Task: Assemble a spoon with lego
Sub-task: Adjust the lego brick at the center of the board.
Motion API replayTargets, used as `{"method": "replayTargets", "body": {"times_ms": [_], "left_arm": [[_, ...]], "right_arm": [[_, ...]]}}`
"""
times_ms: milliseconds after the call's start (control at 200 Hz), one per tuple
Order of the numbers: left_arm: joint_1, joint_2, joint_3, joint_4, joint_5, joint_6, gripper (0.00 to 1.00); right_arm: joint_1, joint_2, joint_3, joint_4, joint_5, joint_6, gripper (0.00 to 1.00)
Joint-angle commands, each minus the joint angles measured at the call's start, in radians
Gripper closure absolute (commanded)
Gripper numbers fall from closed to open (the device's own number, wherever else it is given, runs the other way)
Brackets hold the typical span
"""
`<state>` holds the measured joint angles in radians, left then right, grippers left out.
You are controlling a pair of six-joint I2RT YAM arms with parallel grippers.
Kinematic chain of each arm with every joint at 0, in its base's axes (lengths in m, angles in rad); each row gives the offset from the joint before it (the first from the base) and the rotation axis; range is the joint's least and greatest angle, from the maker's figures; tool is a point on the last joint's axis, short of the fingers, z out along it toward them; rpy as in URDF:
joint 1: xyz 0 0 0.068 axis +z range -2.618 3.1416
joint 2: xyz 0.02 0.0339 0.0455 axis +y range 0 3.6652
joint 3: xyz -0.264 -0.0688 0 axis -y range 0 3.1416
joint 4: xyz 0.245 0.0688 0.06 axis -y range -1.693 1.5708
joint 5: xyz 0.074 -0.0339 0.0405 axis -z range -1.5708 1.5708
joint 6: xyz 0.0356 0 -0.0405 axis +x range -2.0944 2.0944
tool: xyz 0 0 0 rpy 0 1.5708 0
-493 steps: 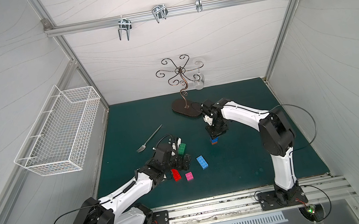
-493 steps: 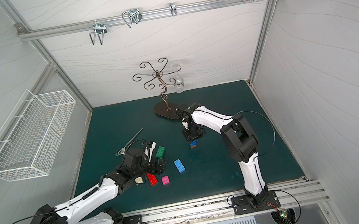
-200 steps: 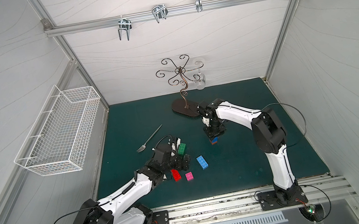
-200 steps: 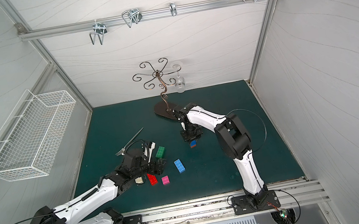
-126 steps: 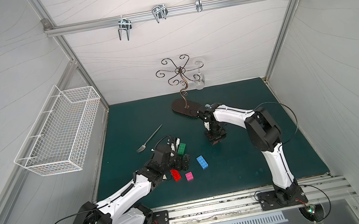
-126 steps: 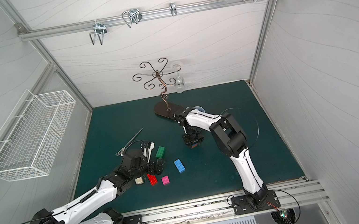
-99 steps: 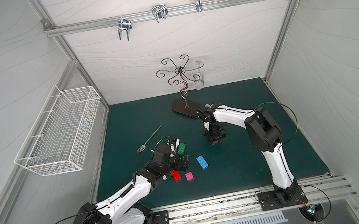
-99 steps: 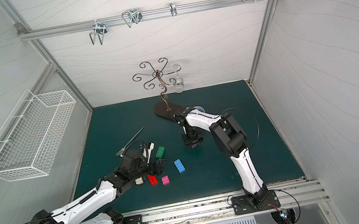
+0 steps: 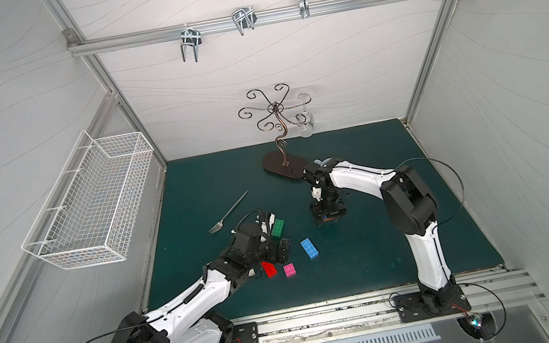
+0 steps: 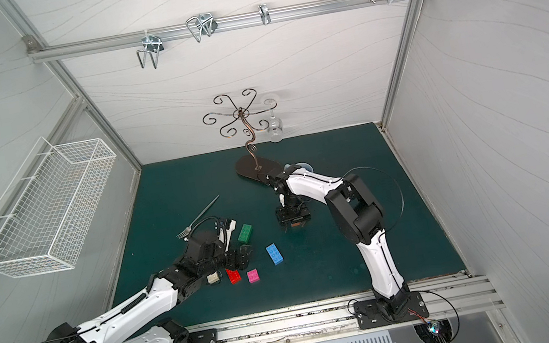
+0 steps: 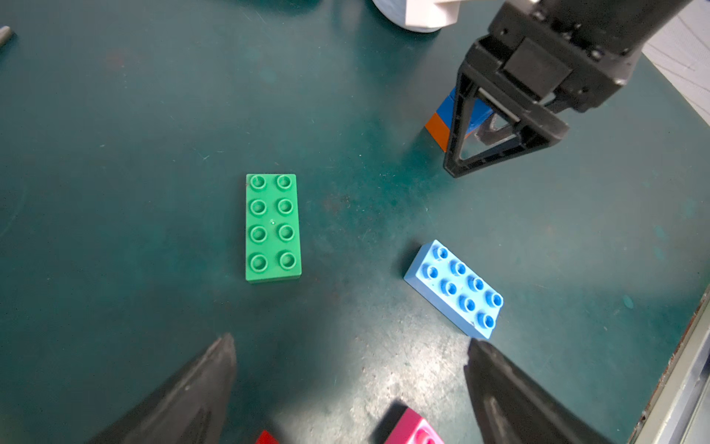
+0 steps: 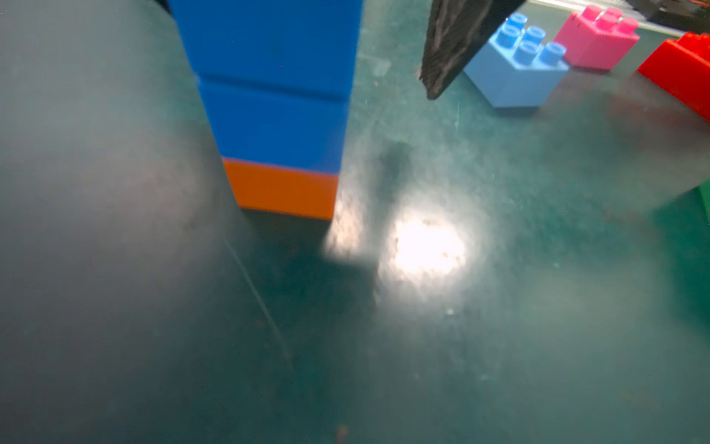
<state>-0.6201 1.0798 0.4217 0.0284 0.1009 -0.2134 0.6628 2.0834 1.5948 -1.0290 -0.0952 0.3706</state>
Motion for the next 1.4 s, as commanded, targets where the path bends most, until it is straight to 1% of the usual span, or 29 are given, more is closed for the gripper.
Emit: {"method": "replayTargets", "body": {"times_ms": [0,110,240,370,435,490,555,615,680,800,965,1126,1251,1396], "left_arm": [[-0.007,-0.025,0.01,0.0,-0.016,-0.008,0.02],[-0.012,-0.044,0.013,-0.011,-0.017,-0.011,0.02],[-0.024,-0.091,0.026,-0.043,-0.019,-0.019,0.02],[-0.039,-0.157,0.013,-0.082,-0.048,-0.057,0.02],[-0.039,-0.197,0.02,-0.118,-0.046,-0.084,0.02],[-0.038,-0.227,0.023,-0.136,-0.042,-0.106,0.01],[-0.039,-0.254,0.019,-0.152,-0.042,-0.126,0.01],[-0.038,-0.269,0.009,-0.163,-0.061,-0.142,0.01],[-0.039,-0.285,0.003,-0.18,-0.073,-0.137,0.01],[-0.039,-0.331,0.0,-0.229,-0.11,-0.161,0.01],[-0.038,-0.428,-0.047,-0.253,-0.123,-0.188,0.0],[-0.039,-0.483,-0.078,-0.289,-0.145,-0.196,0.0],[-0.039,-0.506,-0.089,-0.294,-0.155,-0.196,0.0],[-0.039,-0.488,-0.087,-0.288,-0.145,-0.196,0.0]], "right_arm": [[0.005,-0.055,-0.017,-0.02,0.013,0.018,0.31],[0.004,-0.11,-0.059,-0.009,0.033,0.0,0.3],[0.012,-0.214,-0.122,-0.006,0.064,0.005,0.29],[0.091,-0.293,-0.169,-0.03,0.14,0.037,0.29],[0.138,-0.312,-0.188,-0.026,0.137,0.07,0.28],[0.181,-0.309,-0.184,-0.028,0.13,0.096,0.28],[0.241,-0.304,-0.168,-0.031,0.15,0.128,0.28],[0.294,-0.312,-0.171,0.005,0.151,0.158,0.28],[0.328,-0.313,-0.191,0.056,0.137,0.183,0.27],[0.351,-0.263,-0.172,0.065,0.12,0.181,0.27],[0.379,-0.219,-0.151,0.074,0.117,0.153,0.27],[0.396,-0.179,-0.14,0.067,0.113,0.143,0.27],[0.399,-0.137,-0.136,0.049,0.139,0.167,0.27],[0.38,-0.122,-0.153,0.039,0.142,0.173,0.26]]}}
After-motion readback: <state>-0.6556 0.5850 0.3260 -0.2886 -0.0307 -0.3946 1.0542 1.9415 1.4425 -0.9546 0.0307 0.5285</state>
